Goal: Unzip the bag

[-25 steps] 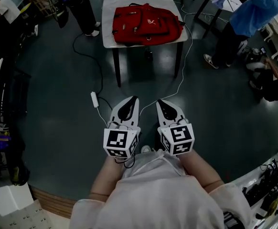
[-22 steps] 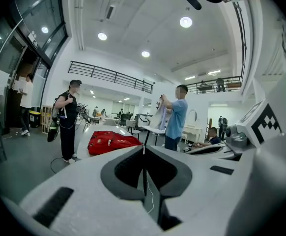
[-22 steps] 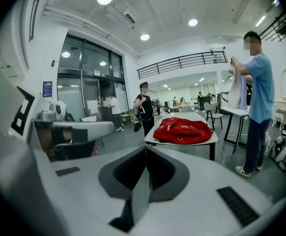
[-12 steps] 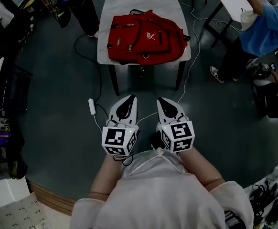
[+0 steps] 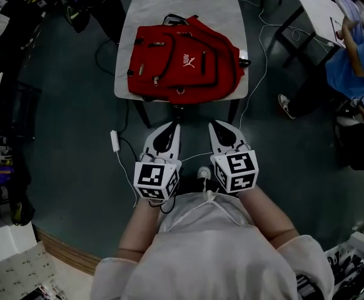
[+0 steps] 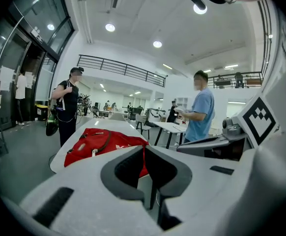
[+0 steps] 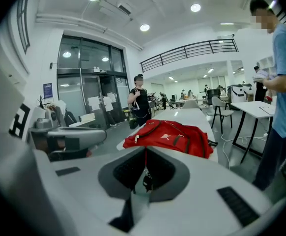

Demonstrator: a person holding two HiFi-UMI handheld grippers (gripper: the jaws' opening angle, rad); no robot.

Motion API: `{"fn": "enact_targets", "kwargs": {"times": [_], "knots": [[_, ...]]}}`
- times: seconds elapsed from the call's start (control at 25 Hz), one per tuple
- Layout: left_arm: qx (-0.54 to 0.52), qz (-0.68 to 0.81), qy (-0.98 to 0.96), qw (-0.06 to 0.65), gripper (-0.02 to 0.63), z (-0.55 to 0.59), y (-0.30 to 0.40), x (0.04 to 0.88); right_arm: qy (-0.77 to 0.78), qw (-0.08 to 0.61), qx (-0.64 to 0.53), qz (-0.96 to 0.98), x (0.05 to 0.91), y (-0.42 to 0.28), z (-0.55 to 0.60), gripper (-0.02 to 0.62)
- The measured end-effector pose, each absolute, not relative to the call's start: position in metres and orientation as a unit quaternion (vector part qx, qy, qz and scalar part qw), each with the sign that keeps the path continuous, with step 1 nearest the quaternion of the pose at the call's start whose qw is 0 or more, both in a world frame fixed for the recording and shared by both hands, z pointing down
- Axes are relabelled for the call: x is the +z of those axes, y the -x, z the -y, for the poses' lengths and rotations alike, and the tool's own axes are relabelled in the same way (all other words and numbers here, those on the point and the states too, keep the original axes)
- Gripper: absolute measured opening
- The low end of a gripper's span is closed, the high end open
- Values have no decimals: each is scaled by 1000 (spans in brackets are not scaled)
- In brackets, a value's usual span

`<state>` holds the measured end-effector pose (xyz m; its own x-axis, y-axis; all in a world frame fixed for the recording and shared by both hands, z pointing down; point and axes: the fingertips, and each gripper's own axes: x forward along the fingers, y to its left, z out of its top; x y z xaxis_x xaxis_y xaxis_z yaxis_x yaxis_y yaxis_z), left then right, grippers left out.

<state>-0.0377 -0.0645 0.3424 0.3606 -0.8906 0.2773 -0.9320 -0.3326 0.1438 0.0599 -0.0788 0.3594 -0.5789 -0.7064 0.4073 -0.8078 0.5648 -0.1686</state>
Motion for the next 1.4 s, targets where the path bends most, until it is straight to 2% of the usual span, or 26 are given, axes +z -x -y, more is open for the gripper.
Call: {"fn": "enact_targets", "kwargs": {"times": [0.64,1.04,1.24,1.28,1.36,1.4], "knots": [[122,548,-809,174,26,174,87,419,-441,211,236,840,433,-24,167,29],[168,509,-821,198,26,196,114,525,-325,269,290,859,548,54,143,29],[177,506,-821,200,26,202,122,554,-329,293,301,846,597,65,150,32],[178,505,-821,199,26,202,122,556,-330,295,301,845,603,65,154,40],[184,503,-820,202,26,202,124,561,-328,295,305,844,611,72,160,142],[186,503,-819,206,26,203,125,565,-326,294,307,845,615,76,162,150]]}}
